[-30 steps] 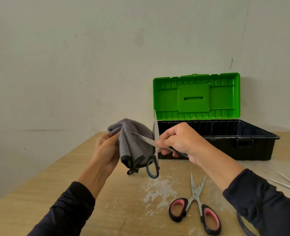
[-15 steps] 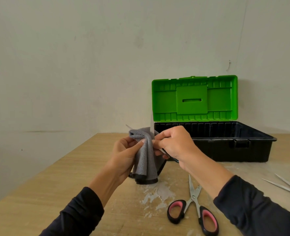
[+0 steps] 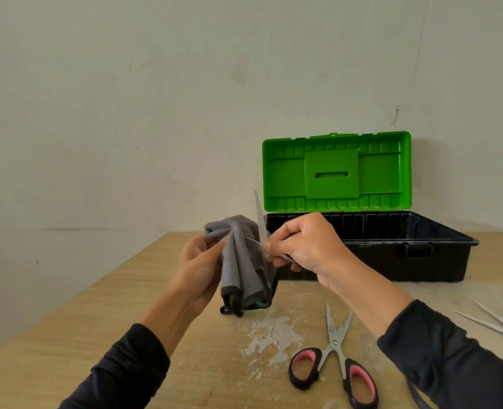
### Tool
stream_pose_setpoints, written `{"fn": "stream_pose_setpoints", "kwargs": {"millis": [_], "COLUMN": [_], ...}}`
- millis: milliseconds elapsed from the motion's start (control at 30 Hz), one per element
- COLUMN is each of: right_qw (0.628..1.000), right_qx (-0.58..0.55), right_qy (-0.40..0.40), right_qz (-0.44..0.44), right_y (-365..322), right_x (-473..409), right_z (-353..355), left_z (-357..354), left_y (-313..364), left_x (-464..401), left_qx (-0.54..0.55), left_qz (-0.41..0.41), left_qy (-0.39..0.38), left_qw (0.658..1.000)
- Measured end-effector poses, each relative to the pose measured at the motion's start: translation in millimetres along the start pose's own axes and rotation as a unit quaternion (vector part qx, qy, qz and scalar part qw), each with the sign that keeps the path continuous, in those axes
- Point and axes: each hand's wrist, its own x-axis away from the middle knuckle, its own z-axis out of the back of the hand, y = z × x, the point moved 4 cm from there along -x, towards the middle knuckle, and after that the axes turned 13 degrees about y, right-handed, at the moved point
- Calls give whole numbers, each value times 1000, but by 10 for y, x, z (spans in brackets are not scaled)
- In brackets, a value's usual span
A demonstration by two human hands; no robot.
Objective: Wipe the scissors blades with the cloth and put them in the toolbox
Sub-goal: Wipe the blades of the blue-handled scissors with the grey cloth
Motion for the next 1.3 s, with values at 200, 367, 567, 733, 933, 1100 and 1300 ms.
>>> {"fn": "stream_pose_setpoints", "kwargs": {"millis": [200,367,567,733,933,1100,1300], "right_qw": [1000,997,934,872,869,832,810], "right_qx": [-8,42,188,277,234,272,304], "right_qy": [3,19,187,202,93,60,18], "right_qz": [-7,55,239,349,426,479,501], "right_y": [12,-40,-201,-162,8,91,176], "right_x": [-5,-11,14,144,188,184,174], "right_z": [-38,5,119,-151,-290,-336,-351], "left_z": [-99,73,262,-97,-39,16,-7], "left_y": [-83,58,116,-77,-106,-59,-25], "left_x": [21,-58,-96,75,81,72,76], "left_qx": [-17,16,77,60,77,67,61], "left_qz": [-9,-21,-3,-9,6,-4,-20], "left_qy": [-22,33,107,-13,-4,21,52], "left_qw": [1000,999,991,998,997,998,997]}}
